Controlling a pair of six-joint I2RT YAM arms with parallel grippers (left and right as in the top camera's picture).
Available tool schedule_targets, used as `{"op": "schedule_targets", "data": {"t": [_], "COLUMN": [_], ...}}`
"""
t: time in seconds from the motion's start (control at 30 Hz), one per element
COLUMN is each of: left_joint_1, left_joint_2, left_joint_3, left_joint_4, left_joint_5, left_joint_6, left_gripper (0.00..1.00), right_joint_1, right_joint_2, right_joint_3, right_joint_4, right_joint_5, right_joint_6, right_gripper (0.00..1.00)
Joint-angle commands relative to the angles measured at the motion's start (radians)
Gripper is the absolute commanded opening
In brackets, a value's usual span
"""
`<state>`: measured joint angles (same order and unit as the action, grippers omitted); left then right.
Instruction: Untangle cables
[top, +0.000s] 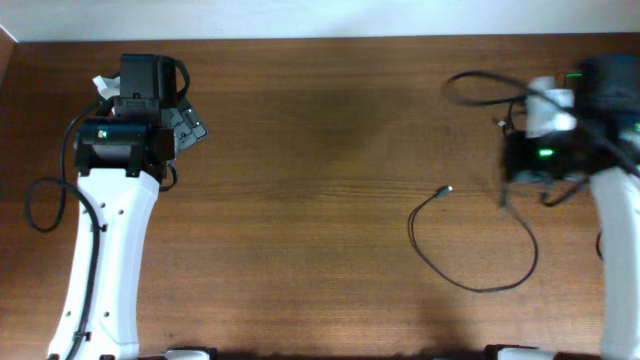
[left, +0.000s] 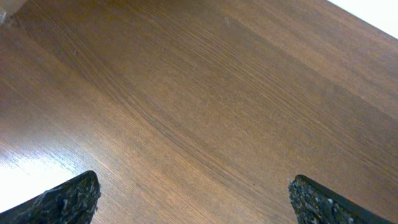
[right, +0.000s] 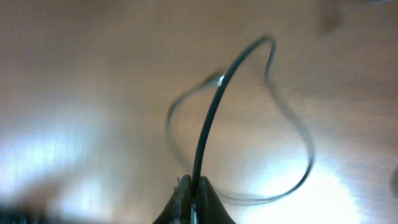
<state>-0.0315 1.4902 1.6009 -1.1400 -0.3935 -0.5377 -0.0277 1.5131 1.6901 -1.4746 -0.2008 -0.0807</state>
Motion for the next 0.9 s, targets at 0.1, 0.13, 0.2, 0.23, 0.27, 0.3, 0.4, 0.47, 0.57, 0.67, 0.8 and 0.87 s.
{"op": "schedule_targets", "data": {"t": [0.1, 0.13, 0.2, 0.23, 0.27, 0.3, 0.4, 0.47, 0.57, 0.67, 0.8, 0.87], "left_joint_1": [0.002, 0.002, 0.002, 0.002, 0.002, 0.002, 0.002, 0.002, 0.002, 0.002, 0.002, 0.002], "left_joint_2": [-0.008, -0.008, -0.008, -0.008, -0.008, -0.008, -0.008, -0.008, -0.008, -0.008, -0.008, -0.008], "left_joint_3": [0.001, 0.001, 0.001, 0.001, 0.001, 0.001, 0.001, 0.001, 0.001, 0.001, 0.001, 0.001], "left_joint_4": [0.001, 0.001, 0.001, 0.001, 0.001, 0.001, 0.001, 0.001, 0.001, 0.001, 0.001, 0.001], "left_joint_5": [-0.014, -0.014, -0.014, -0.014, -0.014, -0.014, -0.014, -0.014, -0.014, -0.014, -0.014, -0.014], "left_joint_6": [0.016, 0.016, 0.016, 0.016, 0.016, 0.016, 0.016, 0.016, 0.016, 0.016, 0.016, 0.016], "left_gripper": [0.99, 0.99, 0.99, 0.99, 0.99, 0.99, 0.99, 0.99, 0.99, 0.99, 0.99, 0.99], "right_joint_1": [0.143, 0.140, 0.131, 0.131, 0.131, 0.131, 0.124, 0.126, 0.126, 0.126, 0.126, 0.126], "right_joint_2": [0.133, 0.139, 0.139, 0.139, 0.139, 0.139, 0.139, 0.138, 0.119, 0.088, 0.016, -0.031], "right_joint_3": [-0.012, -0.026, -0.085, -0.127, -0.174, -0.242, -0.335, -0.325, -0.272, -0.163, -0.012, 0.003], "right_joint_4": [-0.219, -0.224, -0.192, -0.157, -0.115, -0.048, 0.062, 0.071, 0.060, -0.053, -0.208, -0.223], "right_joint_5": [0.018, 0.089, 0.206, 0.219, 0.221, 0.221, 0.220, 0.216, 0.200, 0.140, 0.073, 0.024], "right_joint_6": [0.045, 0.124, 0.280, 0.299, 0.299, 0.312, 0.428, 0.434, 0.436, 0.438, 0.438, 0.437], "right_gripper": [0.04, 0.04, 0.06, 0.13, 0.13, 0.13, 0.39, 0.54, 0.99, 0.99, 0.98, 0.98]}}
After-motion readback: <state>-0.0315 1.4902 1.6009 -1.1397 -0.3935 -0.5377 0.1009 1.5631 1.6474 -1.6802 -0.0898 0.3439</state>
